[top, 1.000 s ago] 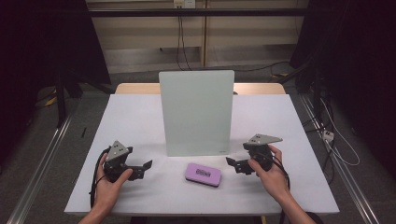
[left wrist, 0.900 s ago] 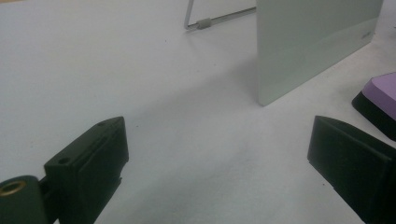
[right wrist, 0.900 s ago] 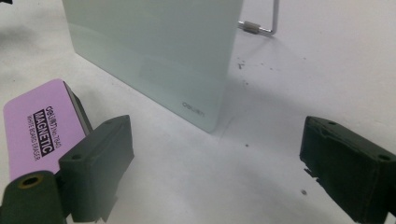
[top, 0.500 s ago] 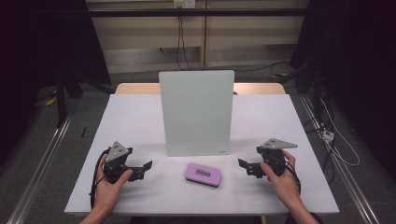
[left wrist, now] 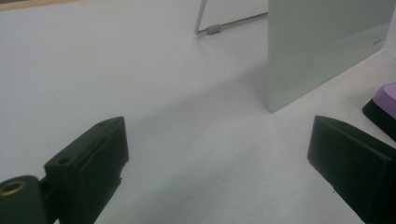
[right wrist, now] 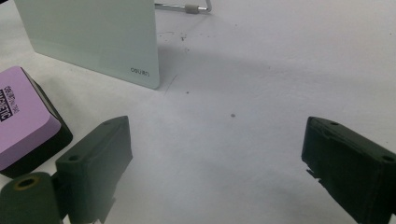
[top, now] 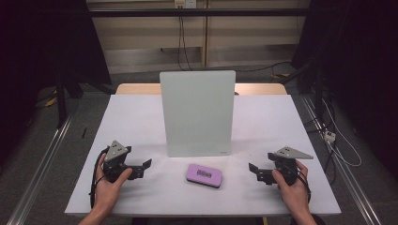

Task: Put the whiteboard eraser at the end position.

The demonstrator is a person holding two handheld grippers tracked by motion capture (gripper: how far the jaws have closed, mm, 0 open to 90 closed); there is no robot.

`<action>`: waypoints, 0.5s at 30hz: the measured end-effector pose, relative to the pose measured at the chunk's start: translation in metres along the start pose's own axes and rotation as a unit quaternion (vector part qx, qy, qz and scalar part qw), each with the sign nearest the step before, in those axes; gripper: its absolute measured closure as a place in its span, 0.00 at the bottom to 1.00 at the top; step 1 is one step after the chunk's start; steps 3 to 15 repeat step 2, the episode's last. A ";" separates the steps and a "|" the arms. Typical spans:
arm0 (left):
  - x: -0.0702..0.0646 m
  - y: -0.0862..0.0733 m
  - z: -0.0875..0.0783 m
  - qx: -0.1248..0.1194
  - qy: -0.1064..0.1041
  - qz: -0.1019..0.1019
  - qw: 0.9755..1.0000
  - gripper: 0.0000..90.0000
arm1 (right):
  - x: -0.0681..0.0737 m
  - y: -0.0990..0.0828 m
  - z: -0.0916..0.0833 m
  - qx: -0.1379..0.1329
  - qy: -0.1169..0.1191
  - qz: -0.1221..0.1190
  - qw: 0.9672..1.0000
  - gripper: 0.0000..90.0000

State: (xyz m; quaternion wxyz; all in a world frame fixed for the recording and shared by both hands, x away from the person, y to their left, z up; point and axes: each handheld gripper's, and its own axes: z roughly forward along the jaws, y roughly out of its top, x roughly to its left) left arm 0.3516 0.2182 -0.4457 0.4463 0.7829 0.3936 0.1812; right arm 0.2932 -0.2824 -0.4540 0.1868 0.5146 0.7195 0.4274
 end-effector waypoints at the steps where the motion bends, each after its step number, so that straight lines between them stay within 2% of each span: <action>1: 0.000 0.000 0.000 0.000 -0.002 0.000 1.000 0.06 | 0.000 0.000 0.001 0.002 0.001 0.000 1.000 0.09; 15: 0.001 0.000 0.000 0.003 -0.003 0.002 1.000 0.06 | -0.001 0.000 0.002 0.004 0.000 -0.001 1.000 0.09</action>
